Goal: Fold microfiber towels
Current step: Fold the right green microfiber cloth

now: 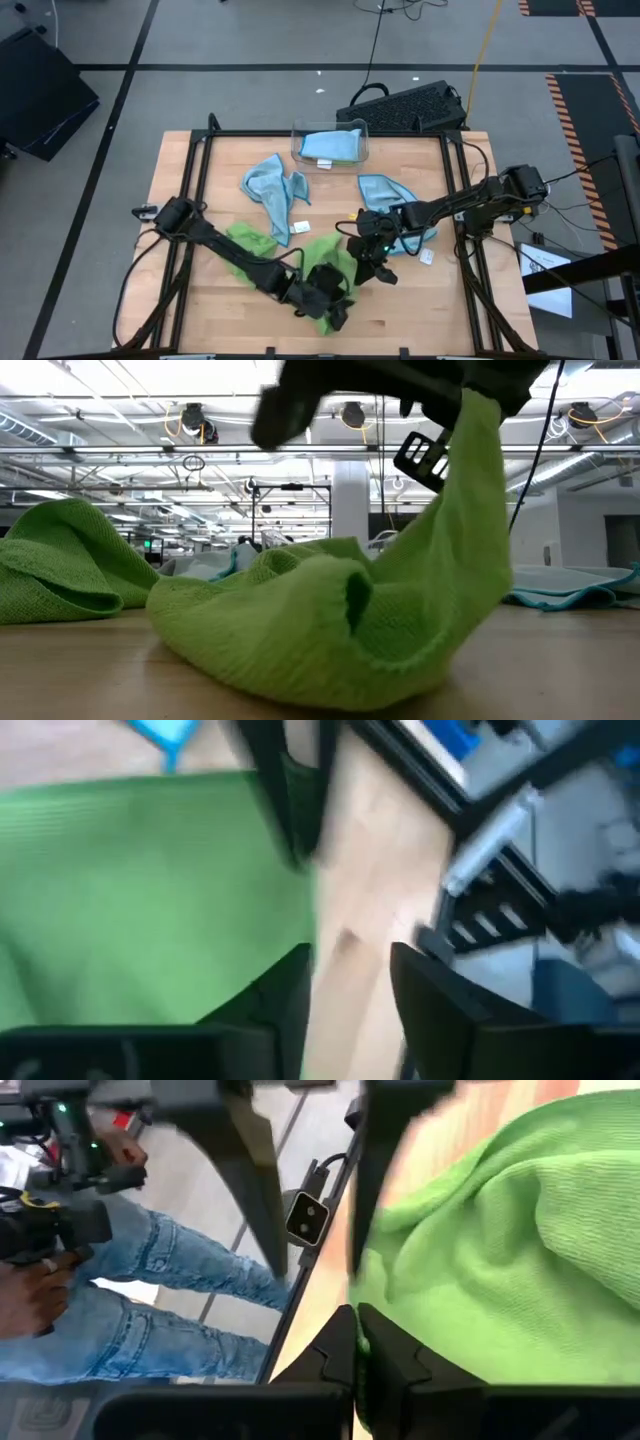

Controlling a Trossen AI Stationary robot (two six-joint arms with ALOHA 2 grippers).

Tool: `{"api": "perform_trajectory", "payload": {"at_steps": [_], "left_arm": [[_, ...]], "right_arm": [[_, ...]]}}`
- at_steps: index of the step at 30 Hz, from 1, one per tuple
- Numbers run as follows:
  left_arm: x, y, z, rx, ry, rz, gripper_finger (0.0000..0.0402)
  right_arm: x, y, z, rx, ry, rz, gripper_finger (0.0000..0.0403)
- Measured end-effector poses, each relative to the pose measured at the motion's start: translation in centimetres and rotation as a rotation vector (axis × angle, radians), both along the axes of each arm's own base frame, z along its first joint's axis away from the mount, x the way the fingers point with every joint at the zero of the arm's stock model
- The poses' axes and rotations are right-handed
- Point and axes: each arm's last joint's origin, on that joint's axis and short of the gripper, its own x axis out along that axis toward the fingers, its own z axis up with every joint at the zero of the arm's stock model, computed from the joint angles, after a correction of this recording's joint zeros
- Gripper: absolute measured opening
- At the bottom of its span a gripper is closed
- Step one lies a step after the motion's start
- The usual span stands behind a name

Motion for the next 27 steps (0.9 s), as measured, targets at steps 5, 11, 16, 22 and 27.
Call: {"api": "perform_trajectory", "payload": {"at_steps": [5, 11, 16, 22, 27], "left_arm": [[-1.9, -1.6, -0.7, 0.079, 0.107, -0.075, 0.0164], [-3.1, -2.3, -1.9, 0.137, 0.208, -0.098, 0.0151], [-2.8, -1.2, -2.0, 0.119, 0.235, -0.007, 0.0127], [-2.0, -1.5, -4.7, 0.083, 0.279, -0.027, 0.0114], [-2.5, -2.2, -6.9, -0.046, 0.418, -0.028, 0.0113]], "right_arm": [[-0.1, 0.0, 0.0, -0.001, 0.013, -0.002, 0.0], [-0.1, 0.0, 0.0, 0.001, 0.03, -0.026, 0.0], [-0.1, -0.1, 0.0, 0.0, 0.044, -0.05, 0.0], [0.0, -0.1, -0.1, 0.007, 0.057, -0.06, 0.0], [-0.1, -0.1, -0.2, 0.003, 0.08, -0.088, 0.0]]}}
